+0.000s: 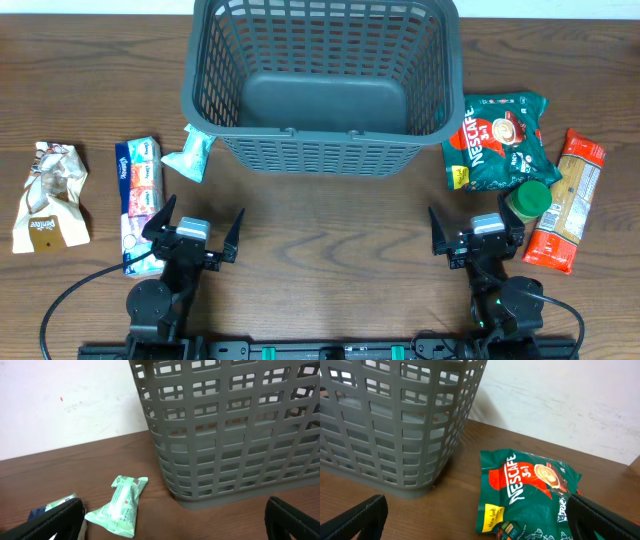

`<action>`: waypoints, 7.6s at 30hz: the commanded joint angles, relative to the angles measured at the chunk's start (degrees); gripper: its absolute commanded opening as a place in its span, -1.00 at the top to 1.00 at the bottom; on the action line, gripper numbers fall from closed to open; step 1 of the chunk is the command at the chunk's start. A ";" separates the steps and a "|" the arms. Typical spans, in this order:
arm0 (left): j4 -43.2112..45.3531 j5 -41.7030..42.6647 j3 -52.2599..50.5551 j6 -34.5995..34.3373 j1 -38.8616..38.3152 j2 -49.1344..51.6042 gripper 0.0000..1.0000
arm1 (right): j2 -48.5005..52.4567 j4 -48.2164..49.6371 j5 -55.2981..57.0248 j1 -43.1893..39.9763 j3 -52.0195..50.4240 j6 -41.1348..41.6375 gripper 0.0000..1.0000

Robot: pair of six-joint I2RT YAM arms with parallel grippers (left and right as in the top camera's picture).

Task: Pack container
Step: 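Raise both grippers from rest toward the items beside the basket, then move the right gripper over the green Nescafé bag and descend, then close the right gripper on the Nescafé bag and lift it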

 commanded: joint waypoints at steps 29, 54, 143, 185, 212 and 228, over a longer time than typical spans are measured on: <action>-1.90 0.85 -1.01 0.17 -0.39 -0.39 -0.97 | -0.37 -0.02 0.17 -0.24 -0.28 -0.09 -0.99; 2.12 0.76 -1.01 -2.54 -0.37 -0.39 -0.97 | -0.37 1.49 -3.50 -0.20 -0.26 13.77 -0.99; -59.65 -18.10 70.69 -15.65 4.20 55.82 -0.97 | 134.29 -62.86 -24.46 -29.83 112.72 -17.07 -0.99; -59.71 -18.10 70.69 -15.50 4.20 58.62 -0.97 | 144.06 -64.50 -17.38 -29.22 112.45 -4.79 -0.98; -59.69 -18.10 70.69 -15.50 4.20 58.31 -0.97 | 143.93 -65.07 -17.38 -29.07 112.48 -3.89 0.97; -59.71 -18.10 70.69 -15.47 4.20 58.31 -0.97 | 125.48 -63.45 -13.16 -29.07 112.52 0.92 0.97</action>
